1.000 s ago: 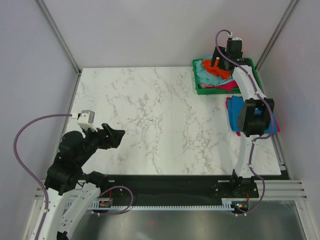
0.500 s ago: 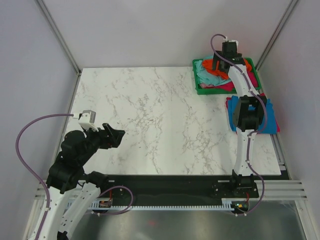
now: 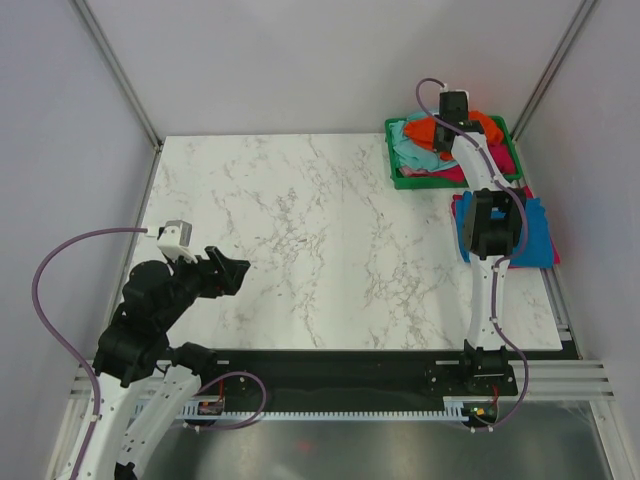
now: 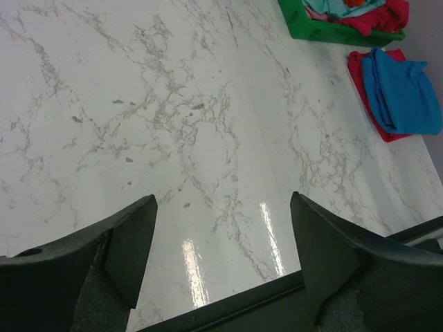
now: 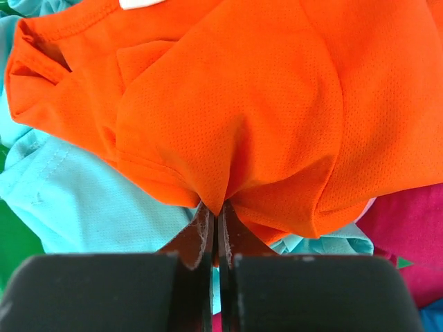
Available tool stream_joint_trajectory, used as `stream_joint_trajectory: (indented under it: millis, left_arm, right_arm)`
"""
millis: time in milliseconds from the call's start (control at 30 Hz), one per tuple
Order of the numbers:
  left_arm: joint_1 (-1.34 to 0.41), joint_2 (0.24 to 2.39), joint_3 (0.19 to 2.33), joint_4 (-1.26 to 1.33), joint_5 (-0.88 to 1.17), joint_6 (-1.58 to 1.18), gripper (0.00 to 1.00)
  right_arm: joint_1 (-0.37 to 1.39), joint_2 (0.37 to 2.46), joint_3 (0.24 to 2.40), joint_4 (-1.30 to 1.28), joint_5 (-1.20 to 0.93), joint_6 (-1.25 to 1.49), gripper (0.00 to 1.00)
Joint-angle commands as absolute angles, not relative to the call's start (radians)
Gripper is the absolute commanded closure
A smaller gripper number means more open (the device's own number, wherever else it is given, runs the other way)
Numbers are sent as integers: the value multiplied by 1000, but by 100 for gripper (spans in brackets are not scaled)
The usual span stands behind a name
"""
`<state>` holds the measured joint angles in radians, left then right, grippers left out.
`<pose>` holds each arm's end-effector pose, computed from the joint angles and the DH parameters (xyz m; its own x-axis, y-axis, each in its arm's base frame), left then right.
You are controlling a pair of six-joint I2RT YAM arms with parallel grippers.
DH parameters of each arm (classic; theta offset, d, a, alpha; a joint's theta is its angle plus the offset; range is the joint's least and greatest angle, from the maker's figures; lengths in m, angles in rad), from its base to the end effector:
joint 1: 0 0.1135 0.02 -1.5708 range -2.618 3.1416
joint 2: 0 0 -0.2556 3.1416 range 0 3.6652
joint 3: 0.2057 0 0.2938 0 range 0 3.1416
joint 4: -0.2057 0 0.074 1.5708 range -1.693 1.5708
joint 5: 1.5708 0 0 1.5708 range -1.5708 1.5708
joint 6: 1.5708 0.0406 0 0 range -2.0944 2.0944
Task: Fold and stack the t-shirts
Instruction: Grab the tshirt from the pile, then move the tshirt to the center of the board
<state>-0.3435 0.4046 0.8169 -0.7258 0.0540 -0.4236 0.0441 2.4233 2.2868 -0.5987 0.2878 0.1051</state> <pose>0.1249 -0.0470 0.3490 -0.4228 -0.2847 -0.8603 0.2313 0.8840 -0.4062 0.5892 0.0145 0.2263 -0.6488 0.0721 -0.7576 0.2374 0.9650 -0.1115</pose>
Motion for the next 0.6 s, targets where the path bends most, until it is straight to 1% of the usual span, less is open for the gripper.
stream_joint_trajectory:
  millis: [0,33,133,167,233,267,333,367,433,500,567]
  left_arm:
    - [-337,394,813,-689,38,-400,15]
    - [-337,394,811,-689,35,-399,15]
    - [-333,391,810,-687,35,-400,15]
    - [-330,391,811,-689,34,-400,15]
    - [-325,384,810,-689,35,-400,15]
    - [-325,380,811,-687,29,-400,15]
    - [-324,373,810,-689,18,-403,15]
    - [-324,371,810,-689,17,-403,15]
    - [-321,368,808,-689,12,-405,15]
    - [-321,370,808,-690,12,-405,16]
    - [-316,368,808,-689,11,-405,16]
  right_arm:
    - [75,2339,2339,-587,290,81,100]
    - [86,2321,2345,-591,279,74,100]
    - [153,2231,2381,-592,157,43,100]
    - [205,2177,2414,-594,81,37,100]
    - [273,2119,2457,-585,10,34,100]
    - [346,2056,2489,-550,3,41,100]
    - [418,1982,2499,-484,24,69,100]
    - [473,1911,2481,-398,28,77,100]
    - [503,1832,2444,-301,28,113,100]
    - [503,1801,2419,-290,55,118,100]
    - [500,1743,2295,-287,176,95,100]
